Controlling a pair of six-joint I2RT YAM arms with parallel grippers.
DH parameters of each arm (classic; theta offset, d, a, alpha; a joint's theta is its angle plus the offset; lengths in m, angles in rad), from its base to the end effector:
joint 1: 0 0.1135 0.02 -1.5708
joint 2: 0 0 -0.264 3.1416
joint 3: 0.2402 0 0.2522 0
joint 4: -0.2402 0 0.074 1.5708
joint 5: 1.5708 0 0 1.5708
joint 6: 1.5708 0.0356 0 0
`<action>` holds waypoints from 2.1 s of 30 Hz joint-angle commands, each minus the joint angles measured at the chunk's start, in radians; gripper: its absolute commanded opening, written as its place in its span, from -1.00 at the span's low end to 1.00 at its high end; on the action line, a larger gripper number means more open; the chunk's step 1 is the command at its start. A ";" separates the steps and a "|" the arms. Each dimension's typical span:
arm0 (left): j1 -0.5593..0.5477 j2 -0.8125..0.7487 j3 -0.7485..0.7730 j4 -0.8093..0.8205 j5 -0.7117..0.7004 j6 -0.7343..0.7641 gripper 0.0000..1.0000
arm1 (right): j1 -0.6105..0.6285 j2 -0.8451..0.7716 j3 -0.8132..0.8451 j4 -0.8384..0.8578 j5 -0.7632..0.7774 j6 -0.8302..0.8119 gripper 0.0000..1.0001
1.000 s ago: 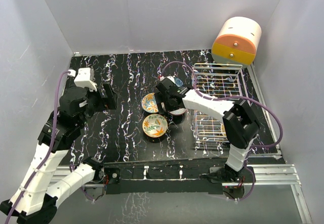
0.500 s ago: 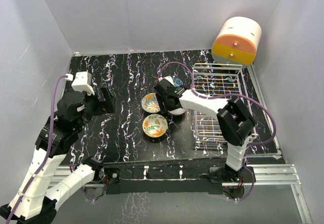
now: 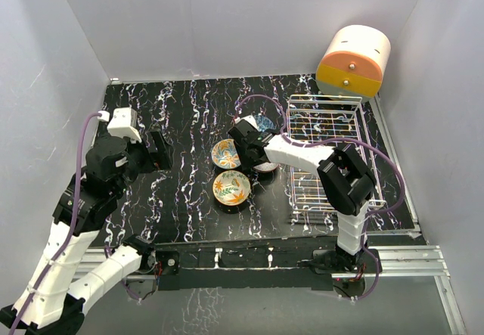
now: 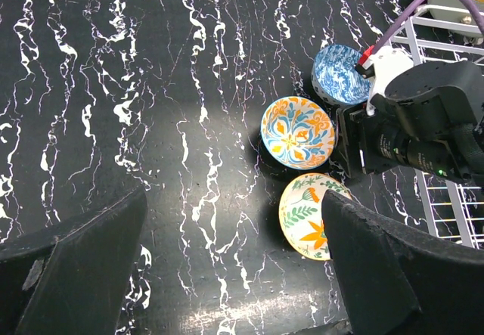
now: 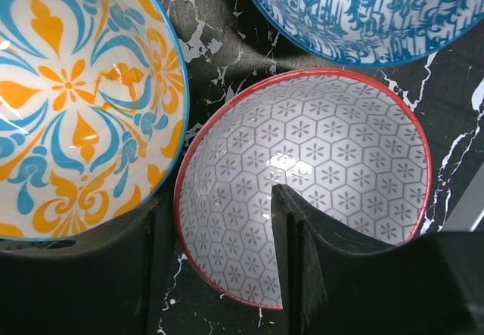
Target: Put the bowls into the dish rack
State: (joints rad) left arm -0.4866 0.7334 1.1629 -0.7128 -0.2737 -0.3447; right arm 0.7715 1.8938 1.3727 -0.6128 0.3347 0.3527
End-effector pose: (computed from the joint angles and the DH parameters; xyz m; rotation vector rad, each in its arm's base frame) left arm 0.1155 -0.0502 0.4165 -0.0594 1.8549 -0.3268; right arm 0.2889 0.2647 0.1964 -0.4446 2.5609 -0.0640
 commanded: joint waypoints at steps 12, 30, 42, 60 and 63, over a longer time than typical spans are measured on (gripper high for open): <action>-0.004 -0.025 -0.019 -0.019 -0.002 -0.015 0.94 | -0.001 0.015 -0.033 0.074 0.033 0.003 -0.41; -0.004 -0.049 -0.020 -0.025 -0.009 -0.030 0.94 | 0.000 -0.084 -0.024 0.092 -0.097 0.009 -0.84; -0.004 -0.054 -0.018 -0.019 0.003 -0.034 0.94 | -0.009 -0.213 0.030 0.068 -0.149 0.014 -0.84; -0.004 -0.046 -0.008 -0.010 0.022 -0.025 0.94 | -0.470 -0.526 -0.085 0.404 -0.853 0.221 -0.84; -0.004 -0.035 0.002 -0.011 0.027 -0.018 0.94 | -0.569 -0.557 -0.156 0.498 -0.930 0.272 -0.84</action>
State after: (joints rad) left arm -0.4866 0.6865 1.1427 -0.7341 -0.2646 -0.3763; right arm 0.2977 1.3956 1.2808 -0.3302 -0.4252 0.5358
